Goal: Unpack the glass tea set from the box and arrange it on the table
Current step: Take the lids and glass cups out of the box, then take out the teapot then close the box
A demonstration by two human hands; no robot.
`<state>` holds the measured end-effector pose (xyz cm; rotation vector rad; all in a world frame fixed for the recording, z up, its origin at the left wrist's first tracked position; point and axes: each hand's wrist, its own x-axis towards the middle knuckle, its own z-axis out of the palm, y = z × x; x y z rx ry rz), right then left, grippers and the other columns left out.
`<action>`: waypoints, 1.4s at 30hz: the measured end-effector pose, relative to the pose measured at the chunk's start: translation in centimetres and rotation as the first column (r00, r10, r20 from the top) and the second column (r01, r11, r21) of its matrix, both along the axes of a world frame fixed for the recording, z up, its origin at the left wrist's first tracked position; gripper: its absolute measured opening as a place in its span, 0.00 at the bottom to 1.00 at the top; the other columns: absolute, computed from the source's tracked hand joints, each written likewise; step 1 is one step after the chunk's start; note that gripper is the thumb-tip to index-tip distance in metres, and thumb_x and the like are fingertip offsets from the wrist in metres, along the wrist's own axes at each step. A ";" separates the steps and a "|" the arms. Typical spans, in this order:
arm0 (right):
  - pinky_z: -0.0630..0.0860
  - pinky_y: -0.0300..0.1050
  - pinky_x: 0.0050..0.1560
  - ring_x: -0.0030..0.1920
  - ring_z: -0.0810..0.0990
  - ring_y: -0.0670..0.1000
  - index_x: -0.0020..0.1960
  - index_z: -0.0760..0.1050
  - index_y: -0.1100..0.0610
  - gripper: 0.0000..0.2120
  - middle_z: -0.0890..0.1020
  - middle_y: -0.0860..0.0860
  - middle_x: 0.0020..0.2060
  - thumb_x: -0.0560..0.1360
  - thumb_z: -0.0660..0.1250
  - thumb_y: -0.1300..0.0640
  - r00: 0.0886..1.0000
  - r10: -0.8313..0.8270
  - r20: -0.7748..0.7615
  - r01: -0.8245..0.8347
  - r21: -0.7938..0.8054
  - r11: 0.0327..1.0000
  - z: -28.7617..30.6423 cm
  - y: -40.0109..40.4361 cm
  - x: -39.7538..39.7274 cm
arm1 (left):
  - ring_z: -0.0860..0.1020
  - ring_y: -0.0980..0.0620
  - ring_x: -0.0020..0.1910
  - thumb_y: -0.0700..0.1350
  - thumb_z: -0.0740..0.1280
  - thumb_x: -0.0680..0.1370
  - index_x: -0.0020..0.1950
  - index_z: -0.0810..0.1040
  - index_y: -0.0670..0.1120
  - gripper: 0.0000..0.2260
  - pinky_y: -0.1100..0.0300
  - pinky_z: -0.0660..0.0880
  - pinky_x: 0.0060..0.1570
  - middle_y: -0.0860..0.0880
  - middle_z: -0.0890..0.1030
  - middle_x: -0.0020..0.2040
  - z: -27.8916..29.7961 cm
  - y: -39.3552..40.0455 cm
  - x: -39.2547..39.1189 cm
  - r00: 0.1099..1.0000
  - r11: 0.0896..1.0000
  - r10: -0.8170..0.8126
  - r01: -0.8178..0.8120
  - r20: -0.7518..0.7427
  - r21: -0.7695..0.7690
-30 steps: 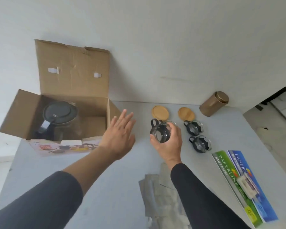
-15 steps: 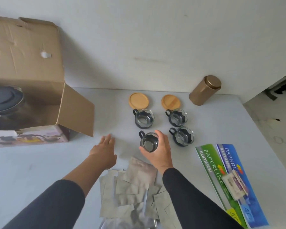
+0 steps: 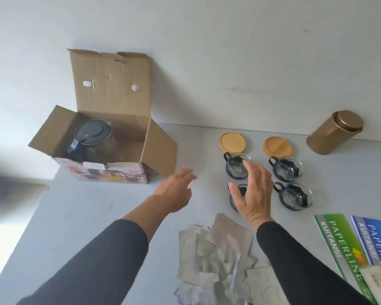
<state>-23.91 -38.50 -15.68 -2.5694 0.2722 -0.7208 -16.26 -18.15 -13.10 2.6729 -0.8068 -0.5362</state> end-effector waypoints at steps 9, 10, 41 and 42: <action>0.70 0.46 0.45 0.44 0.76 0.54 0.47 0.79 0.61 0.15 0.80 0.54 0.41 0.72 0.60 0.51 0.960 0.222 0.168 -0.220 -0.032 0.975 5.5 15.8 8.5 | 0.74 0.45 0.63 0.37 0.58 0.79 0.64 0.76 0.44 0.16 0.51 0.74 0.60 0.47 0.75 0.66 6.9 15.1 8.4 0.895 0.963 0.240 -0.170 0.376 -0.211; 0.69 0.43 0.44 0.41 0.77 0.55 0.43 0.79 0.60 0.14 0.80 0.53 0.38 0.71 0.60 0.51 0.960 0.220 0.176 -0.222 -0.007 0.975 5.8 18.2 9.4 | 0.74 0.44 0.62 0.37 0.58 0.78 0.63 0.76 0.45 0.16 0.50 0.74 0.60 0.47 0.74 0.65 7.4 17.4 9.3 0.880 0.955 0.283 -0.222 0.381 -0.197; 0.68 0.42 0.43 0.47 0.77 0.54 0.56 0.75 0.60 0.22 0.81 0.53 0.50 0.79 0.56 0.43 0.795 -0.115 -0.595 0.494 0.527 0.691 9.0 38.7 16.4 | 0.75 0.45 0.61 0.38 0.61 0.78 0.65 0.76 0.51 0.17 0.55 0.74 0.59 0.46 0.77 0.64 5.3 29.0 14.4 0.915 0.892 0.404 -0.396 -0.010 -0.216; 0.68 0.41 0.42 0.46 0.77 0.53 0.57 0.75 0.60 0.22 0.80 0.53 0.49 0.79 0.55 0.43 0.803 -0.114 -0.584 0.502 0.562 0.657 9.4 38.4 16.3 | 0.75 0.45 0.62 0.39 0.60 0.78 0.65 0.76 0.51 0.17 0.55 0.74 0.60 0.46 0.77 0.64 5.3 29.1 14.4 0.916 0.894 0.401 -0.393 -0.010 -0.215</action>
